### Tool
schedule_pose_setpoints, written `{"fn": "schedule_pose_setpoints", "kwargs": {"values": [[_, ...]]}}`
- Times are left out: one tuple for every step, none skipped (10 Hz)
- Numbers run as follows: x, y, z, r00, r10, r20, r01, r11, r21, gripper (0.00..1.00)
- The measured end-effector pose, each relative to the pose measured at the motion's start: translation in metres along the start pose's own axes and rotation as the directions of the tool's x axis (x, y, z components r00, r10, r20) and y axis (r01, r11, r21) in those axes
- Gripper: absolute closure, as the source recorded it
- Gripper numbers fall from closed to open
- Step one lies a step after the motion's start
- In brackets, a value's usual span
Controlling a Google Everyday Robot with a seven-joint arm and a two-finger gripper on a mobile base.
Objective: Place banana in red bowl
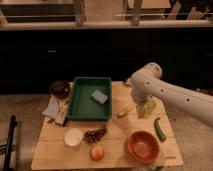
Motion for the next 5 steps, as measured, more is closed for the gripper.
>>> {"fn": "schedule_pose_setpoints", "kwargs": {"values": [[-0.004,-0.005,0.005,1.0,-0.006,0.011,0.006,1.0,0.003,0.2],[-0.004,-0.007,0.007,1.0,-0.007,0.013,0.007,1.0,0.006,0.2],[-0.006,-0.008,0.007,1.0,-0.005,0.02,0.005,1.0,0.009,0.2],[-0.008,-0.014,0.01,0.999,0.002,0.033,-0.002,1.0,0.012,0.2],[-0.009,-0.02,0.015,0.999,0.007,0.044,-0.008,1.0,0.015,0.2]]}}
